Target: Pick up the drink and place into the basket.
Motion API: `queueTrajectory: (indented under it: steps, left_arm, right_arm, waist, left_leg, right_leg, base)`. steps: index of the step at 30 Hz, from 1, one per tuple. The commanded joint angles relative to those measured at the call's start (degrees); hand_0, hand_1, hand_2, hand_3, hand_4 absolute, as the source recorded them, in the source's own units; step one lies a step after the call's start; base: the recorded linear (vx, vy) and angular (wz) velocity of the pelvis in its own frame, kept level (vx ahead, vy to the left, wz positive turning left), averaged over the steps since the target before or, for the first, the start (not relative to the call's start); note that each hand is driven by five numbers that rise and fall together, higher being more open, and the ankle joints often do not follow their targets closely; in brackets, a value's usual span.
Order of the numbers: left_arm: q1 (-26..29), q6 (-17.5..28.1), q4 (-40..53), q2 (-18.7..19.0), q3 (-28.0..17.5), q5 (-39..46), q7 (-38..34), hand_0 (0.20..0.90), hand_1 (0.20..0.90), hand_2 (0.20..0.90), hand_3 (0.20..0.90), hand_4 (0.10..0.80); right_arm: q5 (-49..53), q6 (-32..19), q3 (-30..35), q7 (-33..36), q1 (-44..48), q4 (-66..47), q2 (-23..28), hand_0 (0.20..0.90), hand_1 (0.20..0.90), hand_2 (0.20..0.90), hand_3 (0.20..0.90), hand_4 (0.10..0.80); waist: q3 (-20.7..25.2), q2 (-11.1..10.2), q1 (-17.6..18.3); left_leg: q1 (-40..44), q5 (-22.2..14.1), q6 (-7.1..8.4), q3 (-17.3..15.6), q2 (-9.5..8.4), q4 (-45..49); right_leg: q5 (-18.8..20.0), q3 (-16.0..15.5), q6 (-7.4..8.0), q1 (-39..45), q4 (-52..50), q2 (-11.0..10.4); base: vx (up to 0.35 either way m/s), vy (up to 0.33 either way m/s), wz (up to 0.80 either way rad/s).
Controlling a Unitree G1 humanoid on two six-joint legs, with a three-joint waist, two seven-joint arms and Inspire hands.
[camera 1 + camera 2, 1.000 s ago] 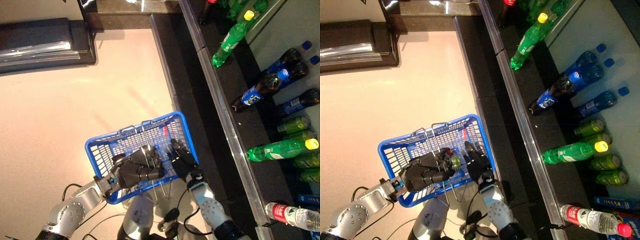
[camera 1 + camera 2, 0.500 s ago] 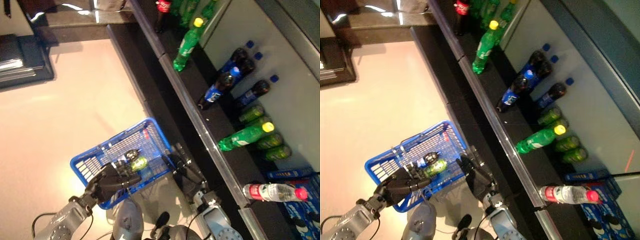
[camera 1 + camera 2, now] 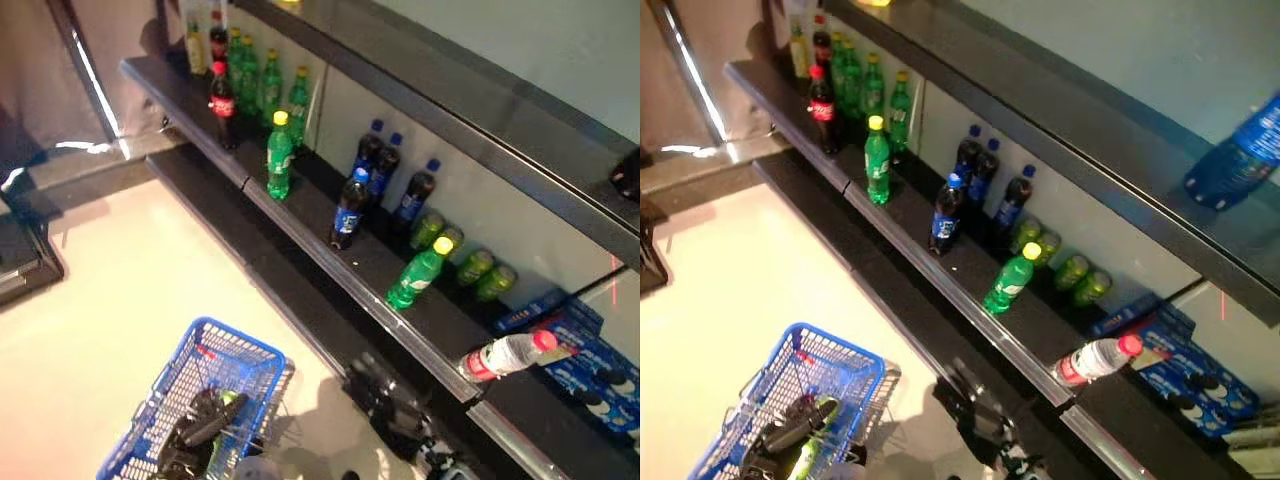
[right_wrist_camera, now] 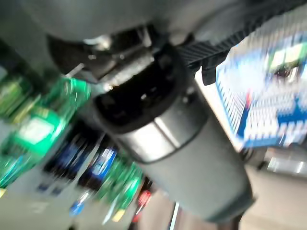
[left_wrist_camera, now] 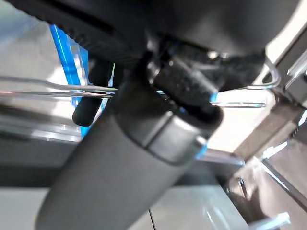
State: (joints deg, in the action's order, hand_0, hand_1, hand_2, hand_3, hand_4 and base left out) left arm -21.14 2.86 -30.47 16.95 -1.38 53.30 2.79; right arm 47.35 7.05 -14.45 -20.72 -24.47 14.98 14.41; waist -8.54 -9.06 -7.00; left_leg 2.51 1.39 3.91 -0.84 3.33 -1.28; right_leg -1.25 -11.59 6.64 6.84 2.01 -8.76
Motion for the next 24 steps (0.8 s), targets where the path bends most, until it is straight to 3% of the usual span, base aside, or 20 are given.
queueTrajectory:
  steps: [1, 4, 6, 8, 10, 11, 13, 16, 17, 19, 20, 21, 22, 23, 24]
  left_arm:
    - [3.4, 9.8, 6.0, 0.4, -0.3, -1.9, 3.4, 0.300, 0.300, 0.300, 0.200, 0.100]
    - [6.5, 9.6, -1.5, -0.9, 0.4, -2.5, 1.3, 0.300, 0.300, 0.300, 0.200, 0.100]
    - [8.9, 10.3, -6.0, -1.6, 1.5, -2.1, 1.2, 0.300, 0.300, 0.300, 0.200, 0.100]
    - [11.8, 10.1, -9.9, -2.3, 3.3, -1.4, 0.7, 0.300, 0.300, 0.300, 0.200, 0.100]
    - [12.6, 10.0, -10.9, -2.8, 3.4, -1.1, 0.2, 0.300, 0.300, 0.300, 0.200, 0.100]
    - [13.7, 11.4, -12.8, -4.8, 2.3, 2.2, -0.9, 0.300, 0.300, 0.300, 0.200, 0.100]
    - [13.8, 11.6, -13.5, -5.4, 1.6, 4.1, -0.1, 0.300, 0.300, 0.300, 0.200, 0.100]
    - [14.6, 12.2, -14.5, -6.5, 0.4, 6.1, 0.5, 0.300, 0.300, 0.300, 0.200, 0.100]
    - [16.6, 10.8, -15.4, -6.7, 1.0, 6.1, -0.8, 0.300, 0.300, 0.300, 0.200, 0.100]
    - [17.2, 11.1, -16.4, -7.4, 1.1, 6.7, -1.4, 0.300, 0.300, 0.300, 0.200, 0.100]
    - [16.5, 12.3, -17.1, -8.3, 0.8, 6.9, -2.0, 0.300, 0.300, 0.300, 0.200, 0.100]
    - [16.5, 12.3, -17.1, -8.3, 0.8, 6.9, -2.0, 0.300, 0.300, 0.300, 0.200, 0.100]
    - [15.4, 13.7, -18.4, -9.1, -0.7, 8.4, -2.1, 0.300, 0.300, 0.300, 0.200, 0.100]
    - [15.3, 14.0, -19.5, -9.5, -1.7, 9.2, -1.6, 0.300, 0.300, 0.300, 0.200, 0.100]
    - [15.3, 14.0, -19.5, -9.5, -1.7, 9.2, -1.5, 0.300, 0.300, 0.300, 0.200, 0.100]
  right_arm:
    - [-9.0, -3.0, 0.8, -0.4, 1.9, -0.1, 1.1, 0.900, 0.900, 0.900, 0.900, 0.800]
    - [-15.2, -3.6, 0.3, 6.6, 4.3, 7.8, -0.5, 0.900, 0.900, 0.900, 0.900, 0.800]
    - [-16.9, -4.3, 0.3, 10.5, 5.6, 11.7, -1.3, 0.900, 0.900, 0.900, 0.900, 0.800]
    - [-18.3, -4.5, 0.3, 15.7, 6.7, 15.5, -2.1, 0.900, 0.900, 0.900, 0.900, 0.800]
    - [-19.6, -4.9, 0.3, 17.2, 7.3, 18.0, -2.2, 0.900, 0.900, 0.900, 0.900, 0.800]
    - [-23.7, -4.1, 0.2, 18.0, 9.7, 24.2, -2.0, 0.900, 0.900, 0.900, 0.900, 0.800]
    - [-25.5, -4.3, -0.2, 18.0, 10.4, 27.4, -1.7, 0.900, 0.900, 0.900, 0.900, 0.800]
    - [-28.1, -4.3, 0.1, 19.7, 11.3, 31.6, -1.2, 0.900, 0.900, 0.900, 0.900, 0.800]
    - [-25.7, -3.8, 1.5, 21.6, 11.4, 33.6, -0.9, 0.900, 0.900, 0.900, 0.900, 0.800]
    - [-24.8, -4.6, 1.7, 22.4, 12.0, 35.6, -0.4, 0.900, 0.900, 0.900, 0.900, 0.800]
    - [-24.7, -5.1, 1.9, 21.9, 12.3, 36.9, 0.2, 0.900, 0.900, 0.900, 0.900, 0.800]
    - [-24.7, -5.1, 1.9, 21.9, 12.3, 36.9, 0.2, 0.900, 0.900, 0.900, 0.900, 0.800]
    - [-26.5, -6.0, 3.9, 20.3, 11.9, 39.3, 0.5, 0.900, 0.900, 0.900, 0.900, 0.800]
    - [-27.6, -7.1, 4.8, 19.6, 11.5, 41.0, 0.4, 0.900, 0.900, 0.900, 0.900, 0.800]
    - [-27.6, -7.1, 4.8, 19.6, 11.5, 41.0, 0.4, 0.900, 0.900, 0.900, 0.900, 0.800]
  waist:
    - [3.2, 3.3, 0.3]
    - [3.7, 4.3, 1.9]
    - [4.0, 4.8, 3.6]
    - [4.1, 5.4, 5.9]
    - [4.0, 5.5, 6.1]
    - [3.4, 5.9, 5.6]
    - [3.0, 6.2, 5.3]
    - [1.8, 6.5, 5.6]
    - [0.6, 6.2, 7.6]
    - [0.1, 6.2, 8.0]
    - [-0.2, 6.2, 7.9]
    - [-0.3, 6.2, 7.9]
    - [-0.1, 6.3, 8.3]
    - [0.0, 6.3, 8.7]
    - [-0.1, 6.2, 8.7]
  left_leg:
    - [-0.6, 0.8, -4.11, 0.4, -1.21, -0.7]
    - [-0.2, 1.3, -5.03, 2.2, -2.12, -2.4]
    - [-0.3, 1.6, -5.61, 4.9, -2.63, -2.9]
    - [-0.8, 2.3, -5.86, 9.3, -3.44, -2.6]
    - [-1.0, 2.8, -5.59, 10.9, -3.73, -2.4]
    - [-1.8, 3.8, -4.66, 12.2, -3.86, -2.2]
    - [-2.4, 4.2, -4.13, 11.8, -3.56, -2.0]
    - [-4.9, 3.6, -3.11, 6.4, -2.73, 1.2]
    - [-8.8, 2.9, -1.36, -3.3, 0.04, 7.4]
    - [-9.0, 2.8, -1.12, -2.1, 1.24, 7.9]
    - [-8.2, 3.2, -1.03, 1.3, 2.13, 6.6]
    - [-8.1, 3.2, -1.02, 1.3, 2.13, 6.6]
    - [-6.7, 5.2, -0.20, 1.8, 5.25, 3.5]
    - [-6.5, 6.0, 0.34, 0.1, 7.11, 2.6]
    - [-6.3, 6.0, 0.35, 0.1, 7.10, 2.5]
  right_leg:
    - [3.7, -0.9, 1.66, -0.8, -1.8, -2.5]
    - [2.2, 2.5, 0.63, -1.5, -3.4, -0.7]
    - [1.3, 6.7, -1.01, -2.4, -4.2, 1.8]
    - [-0.2, 11.7, -3.53, -4.0, -6.3, 5.9]
    - [-0.4, 12.1, -4.27, -4.3, -6.7, 6.7]
    - [-0.1, 11.3, -5.29, -4.4, -6.1, 7.4]
    - [0.0, 10.9, -5.47, -4.4, -5.7, 7.4]
    - [0.0, 9.1, -5.80, -4.4, -5.3, 7.0]
    - [-0.3, 5.8, -6.42, -4.6, -6.0, 6.1]
    - [-0.8, 5.6, -6.62, -5.2, -7.5, 5.5]
    - [-1.3, 6.8, -6.61, -5.7, -8.5, 5.3]
    - [-1.3, 6.8, -6.61, -5.6, -8.5, 5.3]
    - [-1.6, 7.9, -6.25, -5.7, -8.9, 4.9]
    - [-1.8, 7.7, -5.90, -5.4, -8.9, 4.3]
    - [-1.8, 7.7, -5.90, -5.3, -8.9, 4.3]
  base:
    - [-0.058, 0.104, -0.27]
    - [-0.042, 0.044, -0.12]
    - [-0.001, -0.004, 0.16]
    - [0.006, -0.031, 0.61]
    - [-0.037, -0.048, 1.31]
    - [-0.089, -0.053, 1.32]
    - [-0.101, -0.003, 0.46]
    - [-0.108, 0.097, 0.31]
    - [-0.119, 0.215, 1.03]
    - [-0.034, 0.298, 1.53]
    - [0.040, 0.249, 1.18]
    - [0.156, 0.473, 0.51]
    - [0.196, 0.459, -0.15]
    - [0.197, 0.459, -0.14]
    - [0.133, 0.300, 0.13]
